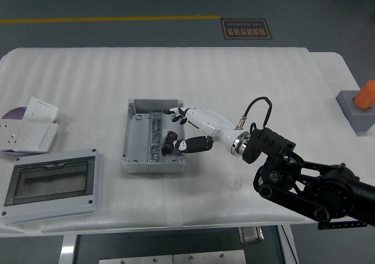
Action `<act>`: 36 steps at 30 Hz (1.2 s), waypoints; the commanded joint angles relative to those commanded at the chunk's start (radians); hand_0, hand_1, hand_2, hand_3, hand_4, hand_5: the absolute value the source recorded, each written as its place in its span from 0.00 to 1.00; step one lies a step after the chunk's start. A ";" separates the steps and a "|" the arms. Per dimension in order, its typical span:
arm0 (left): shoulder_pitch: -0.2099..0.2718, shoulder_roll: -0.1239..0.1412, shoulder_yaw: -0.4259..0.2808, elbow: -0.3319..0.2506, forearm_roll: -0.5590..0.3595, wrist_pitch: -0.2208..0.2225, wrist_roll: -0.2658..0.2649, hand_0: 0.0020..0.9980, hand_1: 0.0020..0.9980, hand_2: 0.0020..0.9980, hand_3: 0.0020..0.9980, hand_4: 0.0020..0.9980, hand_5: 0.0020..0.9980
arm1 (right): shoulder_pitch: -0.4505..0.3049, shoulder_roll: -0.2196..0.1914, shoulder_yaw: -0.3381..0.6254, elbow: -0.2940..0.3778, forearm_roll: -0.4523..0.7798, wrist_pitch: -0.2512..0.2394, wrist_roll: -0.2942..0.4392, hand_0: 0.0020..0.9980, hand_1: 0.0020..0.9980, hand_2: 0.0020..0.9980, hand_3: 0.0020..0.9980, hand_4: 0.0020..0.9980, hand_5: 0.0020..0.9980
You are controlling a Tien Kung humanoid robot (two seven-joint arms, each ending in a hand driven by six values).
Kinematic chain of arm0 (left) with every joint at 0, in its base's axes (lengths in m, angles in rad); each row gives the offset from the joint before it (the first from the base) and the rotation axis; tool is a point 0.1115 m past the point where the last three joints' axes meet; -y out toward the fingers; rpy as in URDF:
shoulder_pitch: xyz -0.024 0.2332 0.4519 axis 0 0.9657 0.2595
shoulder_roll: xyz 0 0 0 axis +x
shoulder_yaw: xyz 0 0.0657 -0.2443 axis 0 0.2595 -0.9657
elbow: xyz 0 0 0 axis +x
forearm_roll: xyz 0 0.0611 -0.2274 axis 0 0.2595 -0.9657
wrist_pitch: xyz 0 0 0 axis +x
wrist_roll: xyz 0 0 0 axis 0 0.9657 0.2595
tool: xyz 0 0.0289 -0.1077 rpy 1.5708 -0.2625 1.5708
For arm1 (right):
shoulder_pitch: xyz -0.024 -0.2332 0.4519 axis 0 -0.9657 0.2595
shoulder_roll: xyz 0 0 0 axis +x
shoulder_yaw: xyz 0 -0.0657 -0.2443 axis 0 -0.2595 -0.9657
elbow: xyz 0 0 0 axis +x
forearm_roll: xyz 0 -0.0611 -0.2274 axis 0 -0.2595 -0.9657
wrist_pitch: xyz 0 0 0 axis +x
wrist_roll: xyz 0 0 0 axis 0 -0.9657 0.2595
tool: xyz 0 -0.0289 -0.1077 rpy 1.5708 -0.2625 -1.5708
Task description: Pick up the battery,place it into the box
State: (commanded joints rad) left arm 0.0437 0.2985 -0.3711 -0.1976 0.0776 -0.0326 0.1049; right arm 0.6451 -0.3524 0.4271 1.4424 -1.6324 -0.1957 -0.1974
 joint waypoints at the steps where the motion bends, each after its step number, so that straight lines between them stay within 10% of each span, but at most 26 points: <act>1: 0.000 0.000 -0.001 0.000 0.001 0.000 0.000 0.62 0.65 0.50 0.54 0.64 0.36 | 0.000 0.000 0.001 -0.001 -0.001 -0.001 0.000 0.78 0.77 0.83 0.94 0.87 0.51; 16: -0.006 0.001 -0.003 0.000 0.003 -0.001 -0.001 0.62 0.65 0.50 0.54 0.61 0.34 | 0.057 -0.166 -0.013 -0.147 -0.045 0.061 -0.046 0.82 0.79 0.85 0.95 0.97 0.56; 36: -0.012 0.002 0.006 -0.001 0.008 -0.004 0.000 0.62 0.65 0.50 0.54 0.58 0.32 | 0.187 -0.097 -0.190 -0.303 0.030 0.086 -0.033 0.81 0.78 0.83 0.93 0.95 0.55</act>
State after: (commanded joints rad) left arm 0.0322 0.3005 -0.3653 -0.1982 0.0851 -0.0365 0.1050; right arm 0.8324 -0.4498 0.2366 1.1397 -1.6024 -0.1101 -0.2305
